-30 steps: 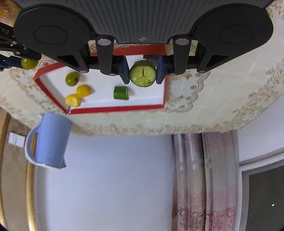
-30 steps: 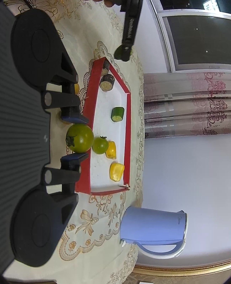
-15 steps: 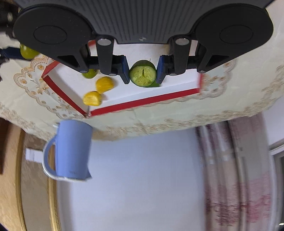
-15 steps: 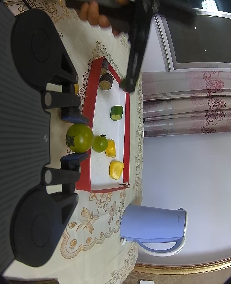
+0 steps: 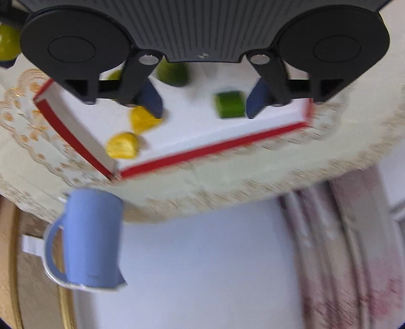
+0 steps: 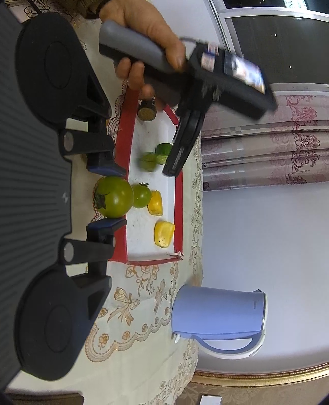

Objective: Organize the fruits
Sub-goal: 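Carry the cucumber piece into the red tray and open the left gripper while the right gripper lifts the tomato, then lower the green tomato into the red tray and open the right gripper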

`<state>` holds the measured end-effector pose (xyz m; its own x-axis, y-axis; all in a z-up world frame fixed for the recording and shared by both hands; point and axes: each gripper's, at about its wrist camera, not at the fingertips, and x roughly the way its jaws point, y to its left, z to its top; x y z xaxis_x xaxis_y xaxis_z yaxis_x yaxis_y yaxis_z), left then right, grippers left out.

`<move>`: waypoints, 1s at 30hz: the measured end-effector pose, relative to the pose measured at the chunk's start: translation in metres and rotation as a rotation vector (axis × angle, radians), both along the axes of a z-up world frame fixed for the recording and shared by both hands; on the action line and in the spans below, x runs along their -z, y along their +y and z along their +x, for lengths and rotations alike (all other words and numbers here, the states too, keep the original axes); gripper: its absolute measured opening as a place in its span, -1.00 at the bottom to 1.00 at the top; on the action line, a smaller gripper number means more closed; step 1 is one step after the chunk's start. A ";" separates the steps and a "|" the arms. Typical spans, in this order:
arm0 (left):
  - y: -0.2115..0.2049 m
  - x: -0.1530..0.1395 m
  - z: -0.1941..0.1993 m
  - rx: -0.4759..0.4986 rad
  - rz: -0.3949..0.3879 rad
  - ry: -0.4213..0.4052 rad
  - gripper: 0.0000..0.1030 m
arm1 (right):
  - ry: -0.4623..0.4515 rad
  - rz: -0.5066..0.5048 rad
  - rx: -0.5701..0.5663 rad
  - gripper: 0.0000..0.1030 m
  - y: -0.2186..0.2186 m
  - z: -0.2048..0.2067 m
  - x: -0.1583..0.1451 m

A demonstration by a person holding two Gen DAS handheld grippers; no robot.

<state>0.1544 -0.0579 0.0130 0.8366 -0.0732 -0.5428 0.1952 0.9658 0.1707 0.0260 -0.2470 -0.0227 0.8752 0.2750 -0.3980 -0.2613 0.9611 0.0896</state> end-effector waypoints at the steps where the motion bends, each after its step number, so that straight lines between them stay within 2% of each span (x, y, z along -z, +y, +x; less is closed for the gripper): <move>1: 0.005 -0.004 -0.010 -0.024 0.018 -0.035 0.44 | -0.001 0.000 0.001 -0.37 -0.001 0.002 0.000; 4: 0.024 -0.009 -0.034 -0.085 0.015 -0.076 0.50 | -0.006 0.003 0.002 -0.37 -0.002 0.007 -0.001; 10: 0.063 0.001 -0.073 -0.189 -0.060 -0.079 0.55 | -0.022 -0.002 0.009 -0.37 0.000 0.023 -0.007; 16: 0.080 0.013 -0.077 -0.234 -0.090 -0.102 0.55 | -0.035 -0.026 0.014 -0.37 0.006 0.046 -0.015; 19: 0.082 0.018 -0.077 -0.218 -0.115 -0.121 0.55 | -0.030 -0.043 0.017 -0.37 0.009 0.061 -0.017; 26: 0.075 0.023 -0.080 -0.244 -0.028 -0.164 0.55 | -0.009 -0.069 0.037 -0.37 0.013 0.096 -0.015; 30: 0.074 0.024 -0.077 -0.246 -0.015 -0.158 0.55 | 0.002 -0.082 0.059 -0.37 0.015 0.116 -0.013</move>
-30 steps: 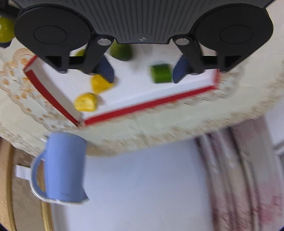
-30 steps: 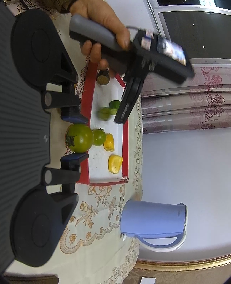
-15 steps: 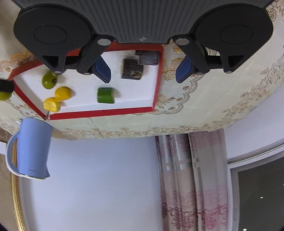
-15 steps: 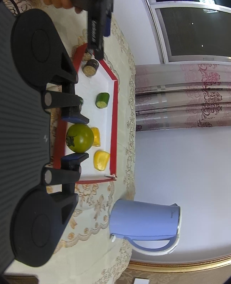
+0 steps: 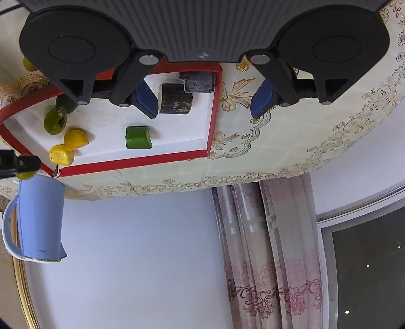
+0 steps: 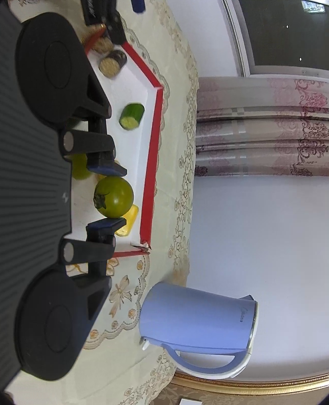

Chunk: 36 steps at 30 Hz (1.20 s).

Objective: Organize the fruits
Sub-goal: 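Lower the green tomato into the red tray and open the right gripper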

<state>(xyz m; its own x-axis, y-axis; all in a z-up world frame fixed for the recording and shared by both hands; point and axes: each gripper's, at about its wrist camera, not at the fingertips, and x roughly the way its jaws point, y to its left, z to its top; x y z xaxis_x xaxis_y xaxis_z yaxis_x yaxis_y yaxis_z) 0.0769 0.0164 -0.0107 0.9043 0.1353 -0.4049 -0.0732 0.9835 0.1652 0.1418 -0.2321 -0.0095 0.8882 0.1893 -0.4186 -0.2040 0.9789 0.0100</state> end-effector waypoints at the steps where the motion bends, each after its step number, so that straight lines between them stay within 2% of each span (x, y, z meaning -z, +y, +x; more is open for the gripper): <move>1: 0.000 0.000 0.000 -0.004 0.003 0.003 0.56 | 0.003 0.000 0.005 -0.37 -0.001 0.004 0.001; 8: 0.001 0.003 0.003 -0.015 0.010 0.017 0.56 | 0.044 -0.014 0.030 -0.37 0.000 0.026 0.011; 17: 0.002 0.005 0.005 -0.020 0.005 0.036 0.61 | 0.065 0.001 0.049 -0.35 -0.004 0.032 0.019; 21: 0.001 0.005 0.006 -0.022 0.011 0.036 0.61 | 0.061 -0.004 0.049 -0.11 -0.004 0.031 0.019; 24: 0.002 0.006 0.006 -0.024 0.010 0.042 0.61 | 0.060 -0.001 0.051 -0.11 -0.004 0.030 0.018; 29: 0.004 0.006 0.007 -0.027 0.001 0.049 0.61 | 0.015 0.014 0.042 -0.11 -0.006 0.006 0.004; 31: 0.005 0.006 0.007 -0.028 -0.001 0.049 0.61 | -0.006 0.020 0.035 0.07 -0.008 -0.009 -0.002; 33: 0.005 0.006 0.007 -0.030 -0.003 0.049 0.61 | -0.021 0.027 0.023 0.15 -0.009 -0.028 -0.006; 36: 0.007 0.006 0.007 -0.030 -0.015 0.052 0.61 | -0.038 0.030 -0.020 0.16 -0.006 -0.060 -0.009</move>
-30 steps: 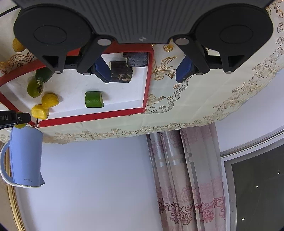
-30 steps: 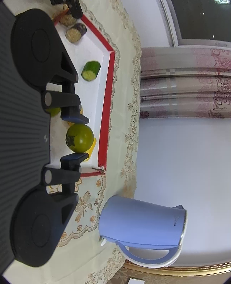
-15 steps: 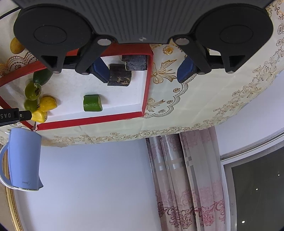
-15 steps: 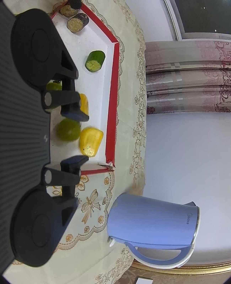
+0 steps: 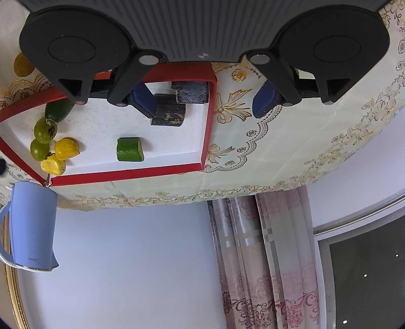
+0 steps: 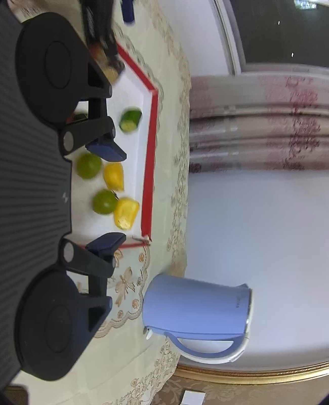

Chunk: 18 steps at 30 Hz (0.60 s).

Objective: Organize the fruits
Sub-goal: 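Lower the green tomato into the red tray and open the right gripper, then close the right gripper on a yellow lime beside the tray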

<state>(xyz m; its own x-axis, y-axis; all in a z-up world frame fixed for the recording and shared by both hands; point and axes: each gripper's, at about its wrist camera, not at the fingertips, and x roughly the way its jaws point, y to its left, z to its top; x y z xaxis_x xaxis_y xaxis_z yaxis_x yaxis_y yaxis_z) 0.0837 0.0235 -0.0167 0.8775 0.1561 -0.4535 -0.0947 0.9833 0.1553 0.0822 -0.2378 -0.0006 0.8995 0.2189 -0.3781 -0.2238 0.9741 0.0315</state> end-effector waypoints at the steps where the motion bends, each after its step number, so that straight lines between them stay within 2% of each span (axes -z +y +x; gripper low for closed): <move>1: 0.001 0.000 0.000 0.000 -0.006 0.002 0.61 | -0.003 -0.004 -0.017 0.16 0.002 -0.011 0.001; 5: 0.004 0.000 0.002 0.002 -0.027 0.012 0.61 | 0.013 -0.058 -0.078 0.23 0.017 -0.040 0.012; 8: 0.004 0.000 0.002 0.001 -0.028 0.014 0.61 | 0.037 -0.140 -0.115 0.20 0.033 -0.041 0.024; 11: 0.004 0.001 0.001 -0.003 -0.023 0.013 0.61 | 0.074 -0.159 -0.158 0.16 0.043 -0.036 0.031; 18: 0.005 0.000 0.002 -0.002 -0.031 0.020 0.61 | 0.138 -0.168 -0.218 -0.13 0.049 -0.027 0.041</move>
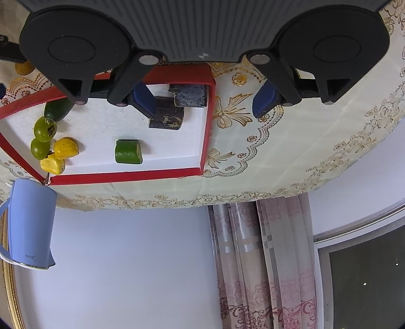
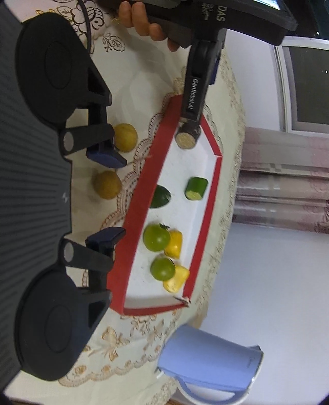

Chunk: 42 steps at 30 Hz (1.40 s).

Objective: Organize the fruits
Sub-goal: 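Close the right gripper on a yellow lime beside the tray, then close the left gripper on the other yellow lime while the right gripper holds its lime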

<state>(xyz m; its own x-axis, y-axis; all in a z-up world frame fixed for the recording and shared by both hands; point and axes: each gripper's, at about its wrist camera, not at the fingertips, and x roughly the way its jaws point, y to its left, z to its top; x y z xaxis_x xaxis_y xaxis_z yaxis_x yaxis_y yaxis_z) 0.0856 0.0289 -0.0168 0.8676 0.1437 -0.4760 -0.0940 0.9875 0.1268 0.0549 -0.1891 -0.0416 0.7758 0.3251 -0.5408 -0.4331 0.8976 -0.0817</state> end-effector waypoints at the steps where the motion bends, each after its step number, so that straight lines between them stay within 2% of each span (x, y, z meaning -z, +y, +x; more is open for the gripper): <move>1: 0.000 0.000 0.000 0.001 0.000 0.000 0.62 | 0.010 -0.003 -0.008 -0.17 0.001 0.001 0.001; 5: -0.001 0.000 0.000 0.001 0.003 -0.002 0.62 | 0.038 -0.015 -0.040 -0.18 0.003 0.007 0.005; 8: -0.001 0.000 -0.001 -0.004 0.006 -0.008 0.62 | 0.077 -0.004 -0.060 -0.48 0.005 0.016 0.010; 12: -0.001 0.000 -0.001 0.002 0.004 -0.012 0.62 | 0.055 -0.017 -0.055 -0.50 0.006 0.012 0.010; 18: -0.001 -0.004 -0.004 0.041 -0.018 -0.026 0.62 | -0.026 0.055 0.077 -0.50 -0.013 -0.005 0.002; 20: -0.001 -0.006 -0.007 0.082 -0.044 -0.022 0.62 | -0.037 0.096 0.115 -0.50 -0.021 -0.009 0.003; 24: -0.007 -0.010 -0.025 0.178 -0.086 0.000 0.62 | -0.062 0.117 0.159 -0.50 -0.028 -0.012 0.004; 29: -0.027 -0.004 -0.050 0.297 -0.027 0.023 0.62 | -0.052 0.140 0.152 -0.50 -0.030 -0.009 0.006; 34: -0.052 0.007 -0.054 0.338 0.079 0.024 0.61 | -0.054 0.154 0.145 -0.50 -0.032 -0.010 0.006; 42: -0.068 0.013 -0.042 0.382 0.065 0.099 0.61 | -0.042 0.180 0.146 -0.50 -0.036 -0.010 0.006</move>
